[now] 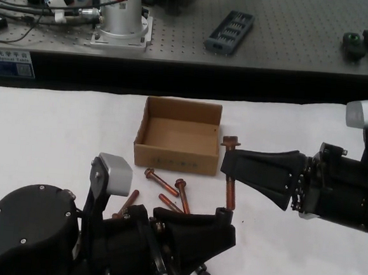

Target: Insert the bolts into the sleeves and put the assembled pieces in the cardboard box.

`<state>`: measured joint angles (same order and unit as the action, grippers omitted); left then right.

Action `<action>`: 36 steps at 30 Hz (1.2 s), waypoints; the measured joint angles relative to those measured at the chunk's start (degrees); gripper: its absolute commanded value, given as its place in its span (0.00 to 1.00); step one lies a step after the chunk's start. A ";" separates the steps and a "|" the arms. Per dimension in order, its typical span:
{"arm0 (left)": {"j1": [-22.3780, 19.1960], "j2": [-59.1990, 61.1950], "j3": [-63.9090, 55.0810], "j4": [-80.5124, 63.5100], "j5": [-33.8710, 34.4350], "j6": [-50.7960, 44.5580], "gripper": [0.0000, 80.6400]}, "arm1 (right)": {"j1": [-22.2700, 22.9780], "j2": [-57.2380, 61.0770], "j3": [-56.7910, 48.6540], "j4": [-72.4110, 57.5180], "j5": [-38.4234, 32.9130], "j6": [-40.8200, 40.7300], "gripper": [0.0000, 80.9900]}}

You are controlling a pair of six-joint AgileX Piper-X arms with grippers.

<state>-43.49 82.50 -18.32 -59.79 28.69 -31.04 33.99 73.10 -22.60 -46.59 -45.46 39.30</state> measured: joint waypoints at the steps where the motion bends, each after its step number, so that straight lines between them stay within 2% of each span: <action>1: 0.00 0.00 0.00 -0.35 0.00 -0.10 0.14 | 0.00 0.00 0.08 0.00 0.00 0.16 0.05; 14: 0.00 0.00 0.07 -0.79 4.10 -0.83 0.14 | 0.00 0.00 0.27 -0.42 -2.49 1.04 0.05; 30: 0.00 0.00 0.07 -2.78 4.57 -4.14 0.14 | -0.88 0.00 0.54 -0.84 -6.91 2.28 0.05; 36: 2.00 0.15 0.07 -5.18 4.67 -6.99 0.14 | -0.84 0.00 0.54 -0.27 -8.17 2.28 0.05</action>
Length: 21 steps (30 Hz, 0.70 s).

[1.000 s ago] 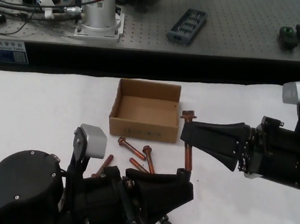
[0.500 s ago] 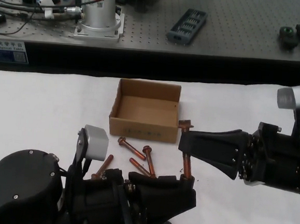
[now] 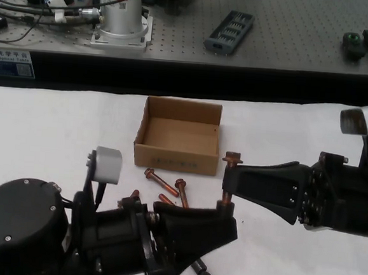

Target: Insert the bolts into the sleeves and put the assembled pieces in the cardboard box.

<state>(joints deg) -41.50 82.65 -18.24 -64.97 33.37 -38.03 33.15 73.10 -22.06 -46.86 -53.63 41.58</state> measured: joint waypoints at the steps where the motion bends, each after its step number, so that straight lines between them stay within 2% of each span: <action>1: 0.05 0.00 0.00 -0.03 0.00 -0.36 0.14 | 0.00 0.00 0.00 0.00 0.00 0.00 0.05; 13: 0.16 0.00 0.00 0.37 0.13 -6.72 0.14 | -0.08 0.13 0.00 3.38 -2.79 -2.81 0.05; 16: 0.16 0.00 0.00 1.68 0.94 -6.97 0.14 | -0.31 0.34 0.00 4.23 -4.51 -3.51 0.01; 18: 0.16 0.00 0.00 1.74 1.31 -6.62 0.14 | -0.58 0.32 0.00 4.35 -5.58 -3.85 0.16; 20: 0.02 0.00 0.00 1.98 1.11 -5.37 0.14 | -0.98 0.32 0.00 4.34 -6.80 -3.87 0.37; 21: 0.15 0.00 0.00 3.15 0.71 -4.01 0.14 | -1.27 0.32 0.00 4.63 -7.59 -3.72 0.44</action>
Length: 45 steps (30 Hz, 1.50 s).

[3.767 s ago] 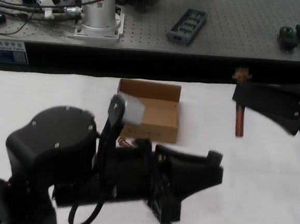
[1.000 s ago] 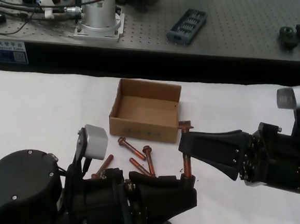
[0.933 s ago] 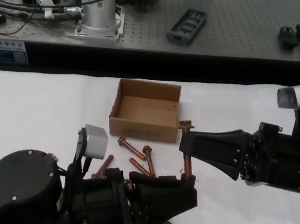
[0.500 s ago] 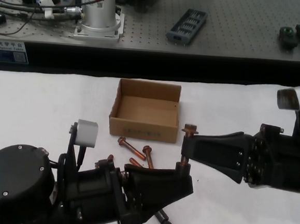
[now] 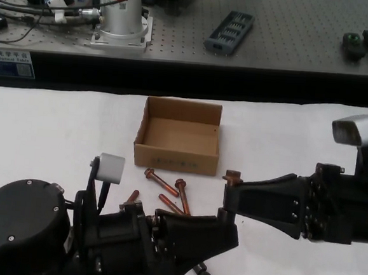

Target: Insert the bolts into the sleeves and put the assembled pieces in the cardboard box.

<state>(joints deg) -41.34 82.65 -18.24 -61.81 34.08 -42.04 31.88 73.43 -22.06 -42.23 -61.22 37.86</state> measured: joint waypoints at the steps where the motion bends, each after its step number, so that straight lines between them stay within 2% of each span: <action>1: 0.05 0.00 0.10 0.48 -0.27 0.78 0.14 | -0.17 0.00 0.00 0.44 -0.76 0.23 0.50; 10: 0.09 3.39 0.14 -0.98 -2.21 6.40 0.14 | -0.49 0.00 -0.11 4.87 -2.13 0.71 0.44; 15: 0.53 6.18 0.14 -7.01 -8.25 7.09 0.14 | -0.49 -1.41 0.01 6.66 1.49 0.22 0.44; 23: 0.66 9.13 -1.22 -14.73 -12.69 6.28 0.14 | 0.03 -6.78 0.01 8.88 1.50 -0.29 0.44; 27: 0.66 9.62 -1.93 -17.23 -17.31 7.59 0.14 | 0.03 -8.28 0.01 15.17 4.38 -2.88 0.44; 29: 1.14 10.16 -4.41 -15.75 -21.31 11.02 0.14 | 0.03 -8.94 0.01 18.58 6.53 -4.10 0.40; 33: 5.29 12.79 -10.76 -5.67 -17.92 13.69 0.14 | 0.03 -10.77 0.13 22.90 7.95 -4.78 0.23; 36: 7.07 13.48 -17.77 8.49 -14.77 19.57 0.14 | 0.03 -13.69 0.13 24.96 8.78 -5.21 0.14; 40: 10.45 15.04 -23.19 17.22 -14.07 24.82 0.14 | 0.03 -19.80 0.13 33.33 12.52 -9.52 0.09; 41: 11.41 15.76 -24.49 18.81 -13.89 26.10 0.14 | 0.03 -23.24 0.13 40.13 15.26 -13.40 0.08; 43: 14.07 18.35 -27.39 21.12 -13.59 28.82 0.14 | 0.03 -26.51 0.13 47.78 17.17 -16.18 0.06; 45: 14.90 19.38 -31.10 22.69 -12.59 29.18 0.14 | 0.03 -29.36 0.13 54.05 17.89 -18.04 0.02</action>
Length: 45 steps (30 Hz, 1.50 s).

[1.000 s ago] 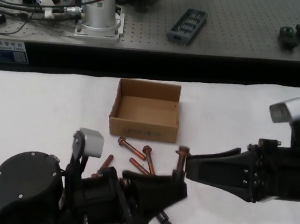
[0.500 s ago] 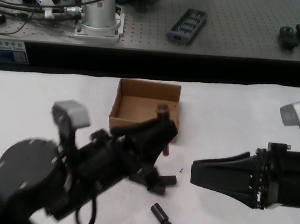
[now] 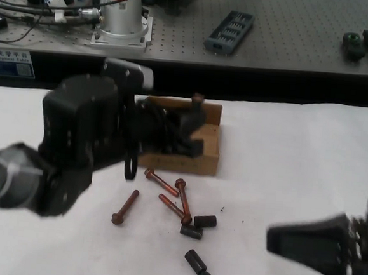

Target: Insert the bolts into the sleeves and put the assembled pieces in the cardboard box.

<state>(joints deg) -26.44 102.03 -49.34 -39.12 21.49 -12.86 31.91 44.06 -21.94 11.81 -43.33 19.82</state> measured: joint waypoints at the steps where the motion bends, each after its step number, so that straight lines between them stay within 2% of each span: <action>1: 0.70 1.06 -1.28 0.84 0.64 0.00 0.14 | 0.00 -1.72 0.00 2.60 0.25 -0.87 0.00; 3: 1.30 2.05 -2.42 1.72 0.95 0.42 0.14 | 0.00 -3.51 0.00 4.66 0.41 -1.50 0.05; 11: 3.21 11.93 -9.97 7.54 1.94 4.53 0.14 | 0.00 -14.18 0.00 13.20 3.64 -1.77 0.05; 20: 5.07 17.66 -17.83 13.44 1.99 6.66 0.15 | 0.00 -17.60 0.00 17.97 4.98 -1.48 0.05; 22: 5.07 18.25 -19.13 15.63 1.95 8.07 0.21 | 0.00 -17.60 0.00 18.10 5.40 -1.48 0.05; 26: 5.07 18.80 -20.49 18.74 1.95 10.06 0.52 | 0.00 -17.60 0.00 18.18 5.40 -1.48 0.05; 27: 5.07 18.93 -20.76 19.25 1.85 10.33 0.54 | 0.00 -17.60 0.00 18.18 5.40 -1.48 0.05; 37: 5.22 18.06 -21.25 21.82 0.97 7.21 0.48 | 0.00 -17.60 0.00 18.34 5.62 -1.48 0.05; 40: 5.31 12.99 -21.25 32.21 1.10 6.43 0.47 | 0.00 -17.60 0.00 18.42 7.11 -1.98 0.05; 45: 5.36 4.24 -21.41 47.22 -2.70 7.71 0.43 | 0.00 -17.60 0.00 18.57 9.73 -2.30 0.05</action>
<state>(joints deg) -21.08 106.27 -70.75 8.10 18.78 -5.15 31.91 26.46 -21.94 30.38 -33.60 17.53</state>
